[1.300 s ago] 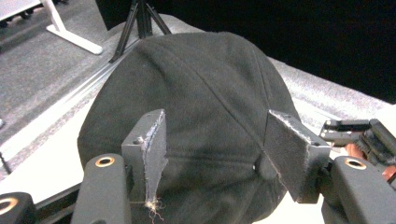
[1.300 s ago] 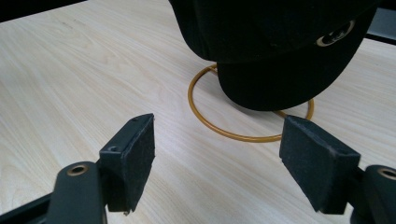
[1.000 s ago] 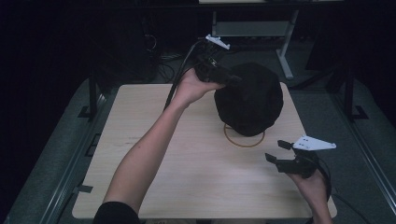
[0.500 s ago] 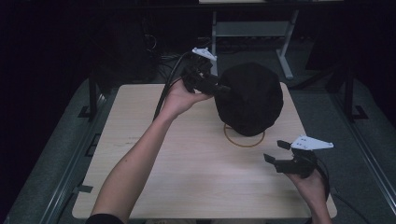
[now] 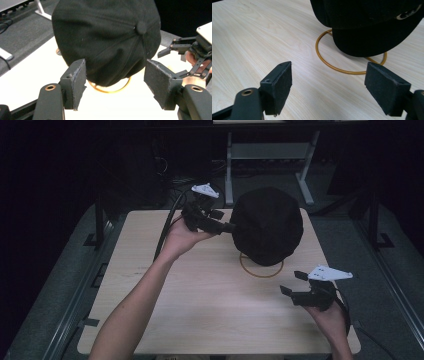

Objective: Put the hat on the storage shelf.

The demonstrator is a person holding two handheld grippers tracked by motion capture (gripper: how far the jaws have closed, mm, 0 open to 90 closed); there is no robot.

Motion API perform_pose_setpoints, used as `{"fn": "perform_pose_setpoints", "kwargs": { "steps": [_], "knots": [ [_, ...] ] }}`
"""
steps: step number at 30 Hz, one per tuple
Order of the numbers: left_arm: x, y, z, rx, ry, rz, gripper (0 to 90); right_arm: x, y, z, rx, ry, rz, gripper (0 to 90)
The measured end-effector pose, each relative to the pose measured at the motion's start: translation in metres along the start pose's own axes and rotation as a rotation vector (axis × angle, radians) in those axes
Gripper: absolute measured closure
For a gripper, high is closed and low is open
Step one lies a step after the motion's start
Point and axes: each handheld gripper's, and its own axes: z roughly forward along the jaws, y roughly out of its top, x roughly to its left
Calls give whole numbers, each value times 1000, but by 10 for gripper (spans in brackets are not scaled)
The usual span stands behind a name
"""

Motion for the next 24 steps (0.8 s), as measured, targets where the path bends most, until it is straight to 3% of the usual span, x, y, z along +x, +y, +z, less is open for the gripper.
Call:
{"fn": "perform_pose_setpoints", "kwargs": {
  "steps": [24],
  "knots": [
    [0, -59, -22, -7, 24, -53, 306, 7, 0, 11, 33, 0, -19, 209]
  ]
}}
